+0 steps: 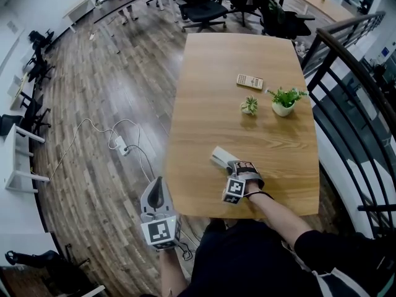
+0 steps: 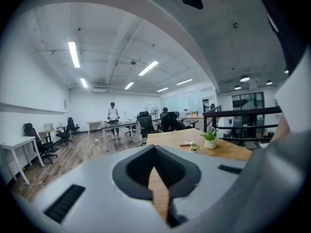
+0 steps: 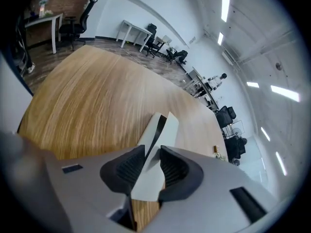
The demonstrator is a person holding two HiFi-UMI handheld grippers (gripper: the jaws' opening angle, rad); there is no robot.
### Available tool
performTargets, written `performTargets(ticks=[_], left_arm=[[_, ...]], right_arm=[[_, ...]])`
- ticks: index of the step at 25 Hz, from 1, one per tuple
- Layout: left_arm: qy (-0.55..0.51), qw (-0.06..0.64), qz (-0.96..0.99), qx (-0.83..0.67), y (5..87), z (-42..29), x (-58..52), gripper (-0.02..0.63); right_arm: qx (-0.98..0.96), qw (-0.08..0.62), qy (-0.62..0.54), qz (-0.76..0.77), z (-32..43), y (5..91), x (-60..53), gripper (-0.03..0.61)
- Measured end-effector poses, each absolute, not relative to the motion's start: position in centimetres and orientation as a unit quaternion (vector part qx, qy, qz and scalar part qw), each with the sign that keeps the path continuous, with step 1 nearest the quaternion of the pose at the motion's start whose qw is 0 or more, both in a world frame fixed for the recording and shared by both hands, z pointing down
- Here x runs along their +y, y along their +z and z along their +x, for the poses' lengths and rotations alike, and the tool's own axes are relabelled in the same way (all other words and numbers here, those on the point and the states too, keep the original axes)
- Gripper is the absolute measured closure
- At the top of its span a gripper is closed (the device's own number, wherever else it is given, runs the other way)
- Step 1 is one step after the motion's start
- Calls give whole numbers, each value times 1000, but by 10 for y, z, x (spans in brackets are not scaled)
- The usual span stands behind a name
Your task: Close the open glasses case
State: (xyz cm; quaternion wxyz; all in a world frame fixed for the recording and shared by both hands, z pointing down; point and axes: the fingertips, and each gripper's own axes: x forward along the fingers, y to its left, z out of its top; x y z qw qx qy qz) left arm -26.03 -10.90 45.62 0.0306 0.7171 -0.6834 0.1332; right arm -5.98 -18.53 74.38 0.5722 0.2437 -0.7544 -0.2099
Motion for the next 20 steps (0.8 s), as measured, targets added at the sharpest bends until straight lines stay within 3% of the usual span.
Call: performTargets(ticks=[4, 10, 13, 20], left_arm=[[139, 36, 717, -682, 458, -262, -110, 614], [132, 40, 719, -681, 462, -259, -109, 614], [132, 43, 717, -683, 458, -259, -109, 614], [128, 41, 720, -680, 460, -259, -112, 614]], right_arm=[[-790, 555, -130, 224, -65, 751, -177, 456], [-834, 495, 0, 244, -65, 752, -178, 484], [-845, 448, 88, 279, -58, 746, -187, 545], [-839, 451, 80, 294, -58, 751, -187, 561]])
